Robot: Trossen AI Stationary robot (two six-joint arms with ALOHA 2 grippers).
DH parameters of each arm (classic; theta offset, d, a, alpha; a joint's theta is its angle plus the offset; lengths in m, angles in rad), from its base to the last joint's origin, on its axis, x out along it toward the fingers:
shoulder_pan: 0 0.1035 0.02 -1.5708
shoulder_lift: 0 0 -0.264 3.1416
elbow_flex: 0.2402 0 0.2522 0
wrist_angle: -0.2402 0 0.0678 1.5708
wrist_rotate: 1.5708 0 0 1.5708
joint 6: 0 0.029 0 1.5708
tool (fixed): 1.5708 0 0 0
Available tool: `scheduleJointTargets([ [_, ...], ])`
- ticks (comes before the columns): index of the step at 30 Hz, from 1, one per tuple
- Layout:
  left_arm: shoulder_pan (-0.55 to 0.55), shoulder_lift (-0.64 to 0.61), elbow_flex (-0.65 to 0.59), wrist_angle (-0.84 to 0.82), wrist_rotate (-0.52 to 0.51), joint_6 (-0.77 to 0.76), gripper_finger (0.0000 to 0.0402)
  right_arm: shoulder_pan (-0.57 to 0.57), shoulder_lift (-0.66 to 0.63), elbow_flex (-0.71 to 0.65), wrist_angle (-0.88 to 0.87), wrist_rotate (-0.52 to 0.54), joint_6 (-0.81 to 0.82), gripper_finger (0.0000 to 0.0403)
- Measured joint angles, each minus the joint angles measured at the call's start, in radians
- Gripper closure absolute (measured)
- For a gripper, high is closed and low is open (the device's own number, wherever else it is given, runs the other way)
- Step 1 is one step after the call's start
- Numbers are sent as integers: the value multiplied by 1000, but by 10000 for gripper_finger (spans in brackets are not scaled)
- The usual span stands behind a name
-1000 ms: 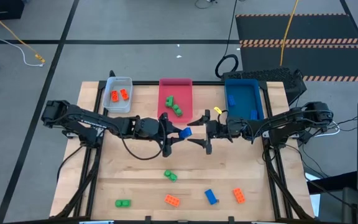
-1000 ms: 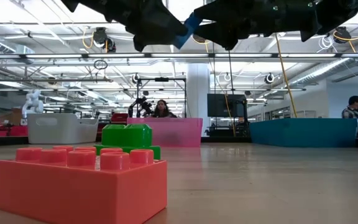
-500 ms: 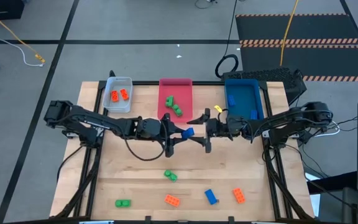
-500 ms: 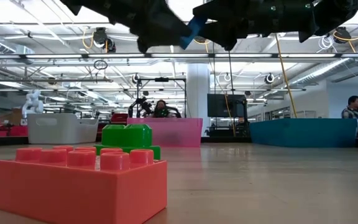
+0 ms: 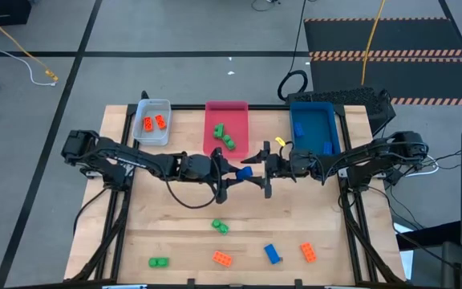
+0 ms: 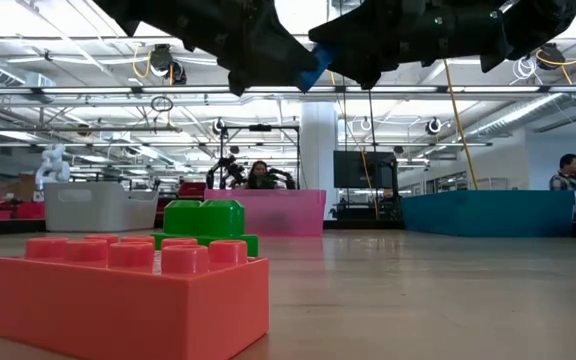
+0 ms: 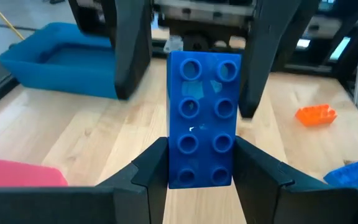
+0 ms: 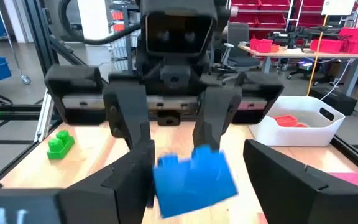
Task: Sort & place blocks by color
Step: Put the blue game piece into the blue bin
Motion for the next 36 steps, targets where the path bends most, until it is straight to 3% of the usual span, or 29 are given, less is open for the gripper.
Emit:
scheduleJointTargets([
  [11, 0, -1, 0, 19, 12, 2, 254, 1, 0, 0, 0, -3, -25, 170],
  [14, 0, -1, 0, 19, 11, 2, 254, 1, 0, 0, -2, -4, -29, 196],
  [18, 0, -1, 0, 17, 15, 40, 254, 1, 0, 0, -15, -15, -50, 263],
  [22, 0, -1, -1, 17, 18, 69, 250, 2, 0, 0, -35, -5, -86, 268],
  [27, 0, -1, -1, -14, -1, 90, 209, 1, 0, 1, -72, 34, -124, 268],
  [32, -3, -1, -1, -36, -125, 204, 152, 0, 1, -2, -144, 70, -132, 268],
  [36, 0, -19, -1, -27, -181, 340, 115, -1, -36, -2, -241, 204, -170, 268],
])
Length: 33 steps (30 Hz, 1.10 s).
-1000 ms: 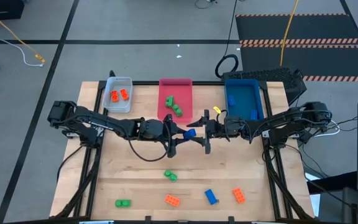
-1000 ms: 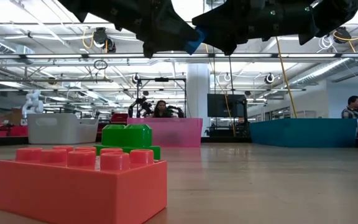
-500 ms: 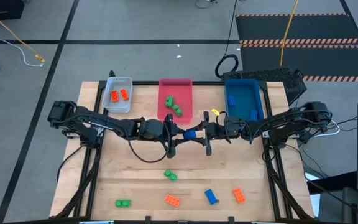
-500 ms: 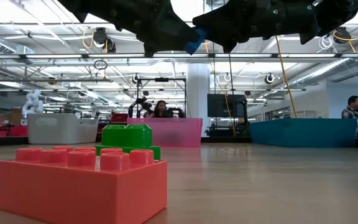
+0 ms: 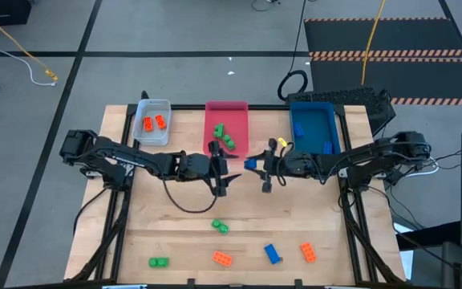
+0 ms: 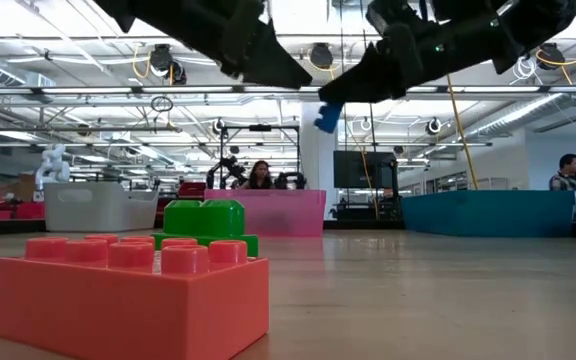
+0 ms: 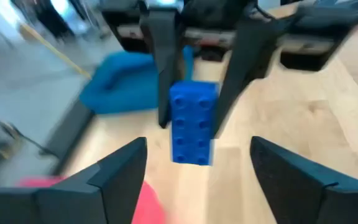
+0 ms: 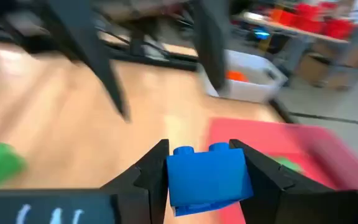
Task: Sort & place blocks by color
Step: Put the blue game piece into the blue bin
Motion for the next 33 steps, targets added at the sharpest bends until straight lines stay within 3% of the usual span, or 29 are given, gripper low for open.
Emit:
scheduleJointTargets([
  [6, 49, -74, 1, 21, -84, 99, 88, -9, -103, 0, -174, 366, -49, 268],
  [9, 97, -118, 1, -20, -86, 21, 93, -38, -154, 1, -299, 532, -43, 268],
  [12, 133, -128, 1, -113, -84, -82, 107, -84, -190, 1, -457, 627, 34, 268],
  [20, 141, -124, 0, -223, -84, -148, 149, -154, -239, 1, -859, 672, 398, 268],
  [33, 137, -124, 1, -208, -82, -170, 170, -172, -239, -11, -1091, 731, 636, 268],
])
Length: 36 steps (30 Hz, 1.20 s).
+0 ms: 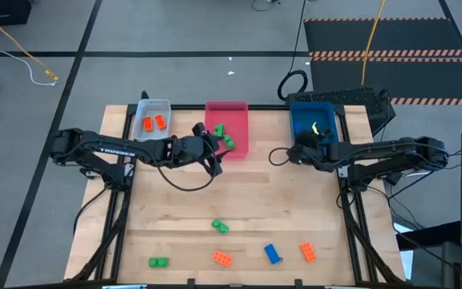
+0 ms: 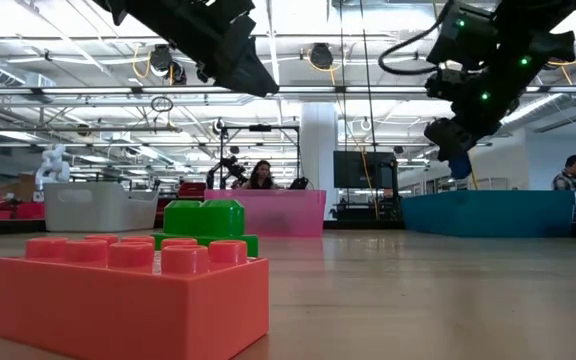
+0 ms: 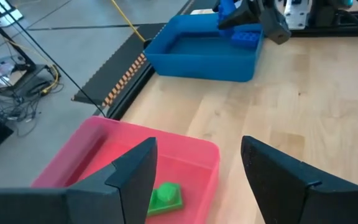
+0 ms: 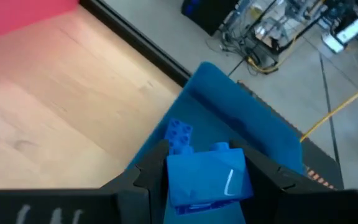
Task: Sort & place blocks by color
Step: Put the blue game piece into the blue bin, then put the green game piece into the pink bin
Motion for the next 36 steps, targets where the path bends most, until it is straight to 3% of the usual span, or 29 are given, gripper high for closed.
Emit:
scheduleJointTargets([
  [5, 0, 0, 0, 0, 0, -13, 170, -12, -3, -62, 10, 13, 65, 263],
  [12, 0, 0, 0, 0, 0, -19, 170, -38, -3, -145, 32, 14, 162, 147],
  [16, 0, 0, 0, 0, 0, -23, 169, -38, -3, -149, 41, 23, 168, 105],
  [28, 0, 0, 0, -10, 0, -22, 169, -26, -90, -150, 184, 36, -8, 90],
  [32, 0, 0, 0, -28, -1, -23, 169, 0, -170, -150, 317, -80, -149, 90],
  [36, 0, 0, 0, -44, -1, -22, 169, 24, -236, -150, 433, -364, -285, 90],
])
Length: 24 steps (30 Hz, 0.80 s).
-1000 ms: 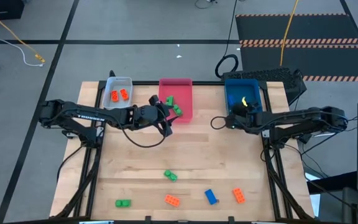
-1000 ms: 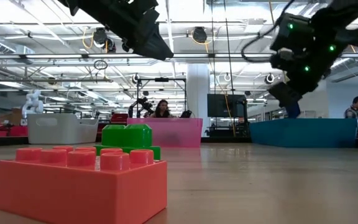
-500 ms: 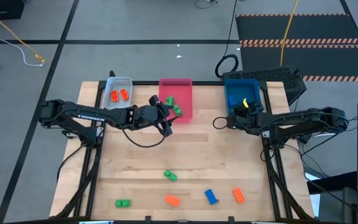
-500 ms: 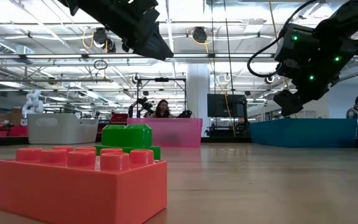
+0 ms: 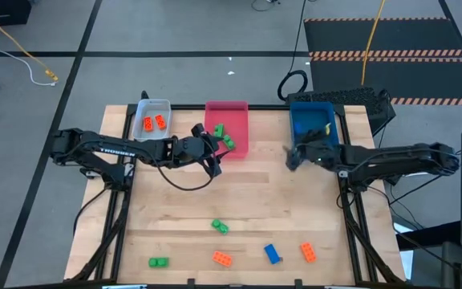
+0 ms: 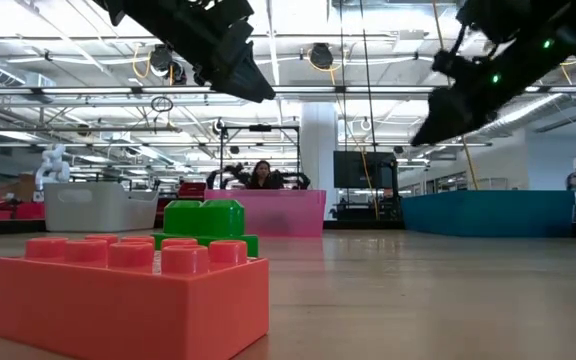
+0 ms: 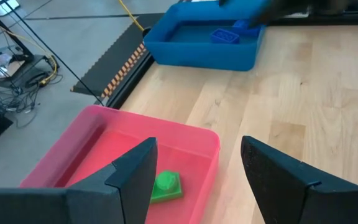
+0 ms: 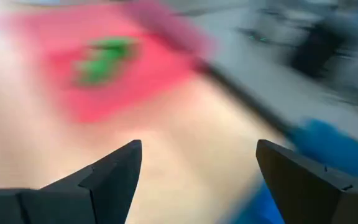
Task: Sort & place blocks by color
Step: Put the green game piece into the pink bin
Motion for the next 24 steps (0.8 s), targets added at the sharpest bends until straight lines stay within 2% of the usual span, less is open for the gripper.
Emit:
scheduleJointTargets([
  [4, 0, 0, 0, -1, 0, 0, 169, 23, -24, 0, 57, -411, -47, 90],
  [8, 0, 0, 0, -1, 3, -4, 169, 57, -25, 0, 46, -582, 20, 90],
  [12, -4, 0, 0, 23, 104, -6, 169, 121, -19, 0, 22, -608, 46, 90],
  [16, -54, 8, 0, 63, 237, -21, 169, 173, -20, 0, 40, -563, 54, 90],
  [20, -144, 9, 0, 40, 284, -15, 169, 212, -20, 0, 52, -562, 68, 90],
  [24, -261, 9, 0, -70, 290, -94, 170, 291, -16, 0, 27, -560, 53, 90],
])
